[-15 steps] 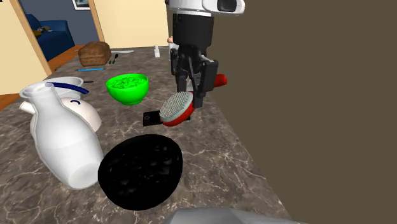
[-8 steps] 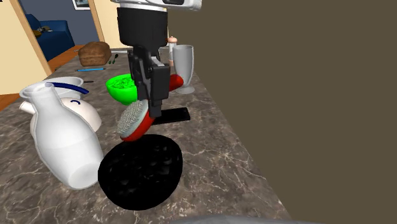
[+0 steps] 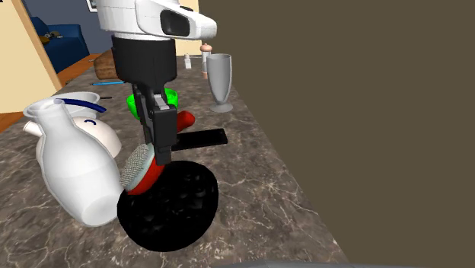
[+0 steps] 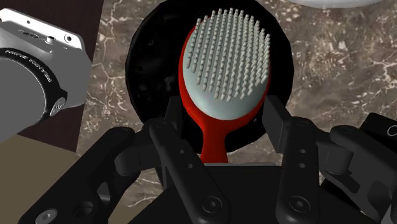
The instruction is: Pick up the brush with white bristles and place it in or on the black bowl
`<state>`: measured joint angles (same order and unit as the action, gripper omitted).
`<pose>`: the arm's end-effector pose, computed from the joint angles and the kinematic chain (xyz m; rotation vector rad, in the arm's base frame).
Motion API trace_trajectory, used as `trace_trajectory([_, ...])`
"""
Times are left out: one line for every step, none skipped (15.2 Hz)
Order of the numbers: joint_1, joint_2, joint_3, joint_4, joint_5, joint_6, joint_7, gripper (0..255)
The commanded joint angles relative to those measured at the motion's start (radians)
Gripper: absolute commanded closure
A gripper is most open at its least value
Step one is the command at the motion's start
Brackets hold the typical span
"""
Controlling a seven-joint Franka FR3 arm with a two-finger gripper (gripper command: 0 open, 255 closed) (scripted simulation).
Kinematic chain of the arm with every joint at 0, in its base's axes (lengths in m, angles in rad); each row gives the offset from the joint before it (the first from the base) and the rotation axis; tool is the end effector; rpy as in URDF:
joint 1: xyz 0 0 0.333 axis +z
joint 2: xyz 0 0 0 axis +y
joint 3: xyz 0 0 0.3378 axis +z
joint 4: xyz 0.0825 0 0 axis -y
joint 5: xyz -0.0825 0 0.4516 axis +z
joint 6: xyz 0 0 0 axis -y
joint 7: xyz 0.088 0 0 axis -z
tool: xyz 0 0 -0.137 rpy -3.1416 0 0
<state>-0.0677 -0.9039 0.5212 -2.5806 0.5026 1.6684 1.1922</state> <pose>0.2989 0.2087 0.4583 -2.7255 1.4898 0.1707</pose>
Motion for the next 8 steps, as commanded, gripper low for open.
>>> trace_trajectory([0.005,-0.004,0.011,-0.026,0.012,0.023,-0.002,255])
trace_trajectory([0.007,-0.003,0.017,-0.038,0.017,0.036,-0.004,255])
trace_trajectory([0.009,-0.002,0.023,-0.050,0.022,0.049,-0.006,255])
trace_trajectory([0.010,0.000,0.028,-0.061,0.028,0.062,-0.008,255])
trace_trajectory([0.012,0.001,0.034,-0.073,0.033,0.075,-0.010,255])
trace_trajectory([0.013,0.003,0.041,-0.084,0.039,0.088,-0.012,255])
trace_trajectory([0.015,0.006,0.047,-0.096,0.045,0.102,-0.014,255])
trace_trajectory([0.016,0.009,0.053,-0.107,0.051,0.115,-0.016,255])
